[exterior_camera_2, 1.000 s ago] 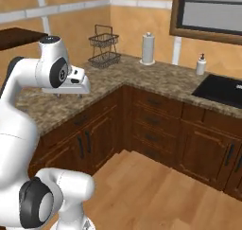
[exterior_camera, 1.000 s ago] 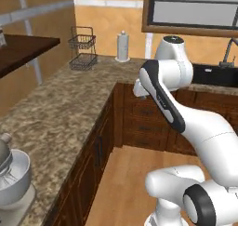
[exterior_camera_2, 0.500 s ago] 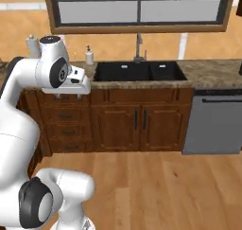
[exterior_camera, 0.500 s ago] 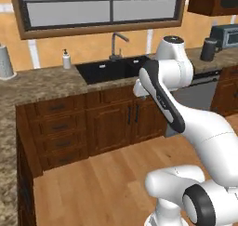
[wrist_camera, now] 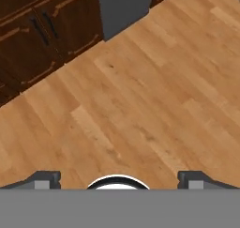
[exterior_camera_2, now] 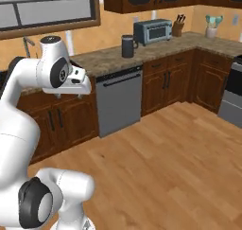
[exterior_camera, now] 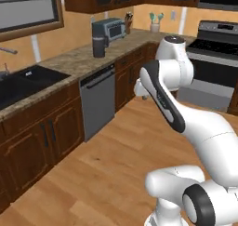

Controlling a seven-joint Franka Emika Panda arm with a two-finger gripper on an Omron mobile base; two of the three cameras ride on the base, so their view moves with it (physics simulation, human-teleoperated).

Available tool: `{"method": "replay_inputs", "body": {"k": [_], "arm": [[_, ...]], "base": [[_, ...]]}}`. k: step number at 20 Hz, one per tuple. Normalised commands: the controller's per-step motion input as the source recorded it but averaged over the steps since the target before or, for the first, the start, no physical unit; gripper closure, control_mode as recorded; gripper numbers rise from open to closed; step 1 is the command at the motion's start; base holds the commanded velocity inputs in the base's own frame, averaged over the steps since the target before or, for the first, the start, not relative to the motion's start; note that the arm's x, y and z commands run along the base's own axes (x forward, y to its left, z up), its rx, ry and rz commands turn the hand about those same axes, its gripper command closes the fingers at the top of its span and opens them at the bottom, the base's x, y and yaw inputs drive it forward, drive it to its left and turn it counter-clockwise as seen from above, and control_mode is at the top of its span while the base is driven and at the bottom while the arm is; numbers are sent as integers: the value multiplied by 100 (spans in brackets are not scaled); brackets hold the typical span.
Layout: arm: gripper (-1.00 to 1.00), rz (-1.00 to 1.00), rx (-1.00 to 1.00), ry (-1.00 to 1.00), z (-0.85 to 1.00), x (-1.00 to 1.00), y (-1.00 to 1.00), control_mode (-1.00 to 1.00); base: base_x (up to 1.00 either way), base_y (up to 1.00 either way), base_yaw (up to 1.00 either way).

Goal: Navigate to the electric kettle.

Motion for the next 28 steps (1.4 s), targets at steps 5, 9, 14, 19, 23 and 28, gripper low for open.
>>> {"method": "replay_inputs", "body": {"k": [5,9,14,19,23,28], "arm": [[-100,0,0,0,0,0,0,100],[-100,0,0,0,0,0,0,100],[-100,0,0,0,0,0,0,100],[-100,0,0,0,0,0,0,100],[-100,0,0,0,0,0,0,100],[-100,0,0,0,0,0,0,100]], "base": [[88,37,-44],[100,0,0],[100,-16,12],[100,-46,28],[100,-48,35],[100,-47,41]]}}
